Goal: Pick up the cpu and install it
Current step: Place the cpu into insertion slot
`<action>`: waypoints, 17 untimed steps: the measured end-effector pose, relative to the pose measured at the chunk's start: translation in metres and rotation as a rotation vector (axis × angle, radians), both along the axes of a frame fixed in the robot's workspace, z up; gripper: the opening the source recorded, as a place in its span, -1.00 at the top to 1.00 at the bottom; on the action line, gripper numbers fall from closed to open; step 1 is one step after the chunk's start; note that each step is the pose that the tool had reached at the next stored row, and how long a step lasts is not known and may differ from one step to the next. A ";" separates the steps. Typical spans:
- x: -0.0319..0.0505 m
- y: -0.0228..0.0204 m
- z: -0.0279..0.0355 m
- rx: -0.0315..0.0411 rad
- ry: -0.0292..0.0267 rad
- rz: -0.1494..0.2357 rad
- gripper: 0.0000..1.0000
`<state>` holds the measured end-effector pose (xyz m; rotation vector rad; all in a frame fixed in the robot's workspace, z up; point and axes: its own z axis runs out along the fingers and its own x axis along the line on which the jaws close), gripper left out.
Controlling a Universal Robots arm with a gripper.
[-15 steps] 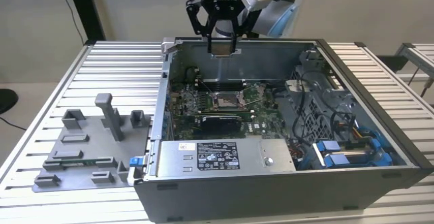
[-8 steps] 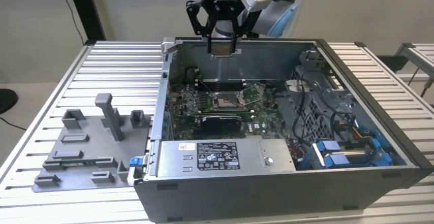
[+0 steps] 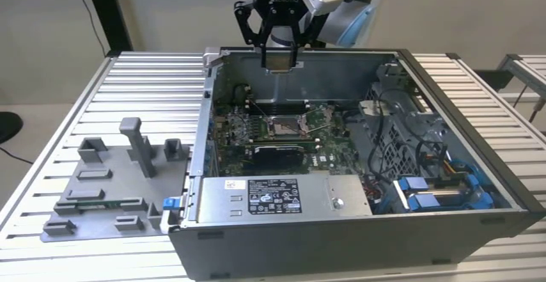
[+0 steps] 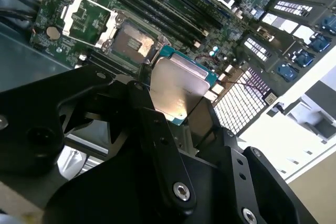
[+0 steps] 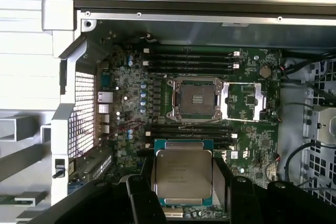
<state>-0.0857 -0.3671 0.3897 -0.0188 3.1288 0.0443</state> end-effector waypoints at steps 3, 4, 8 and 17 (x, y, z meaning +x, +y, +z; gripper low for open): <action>0.0000 0.0000 -0.0001 0.0001 -0.0001 0.000 1.00; 0.0000 0.0000 -0.0001 0.0001 -0.0001 0.000 1.00; 0.0000 0.0000 -0.0001 0.0000 -0.0001 0.008 1.00; 0.0001 0.0000 -0.0001 0.0000 0.0001 0.046 1.00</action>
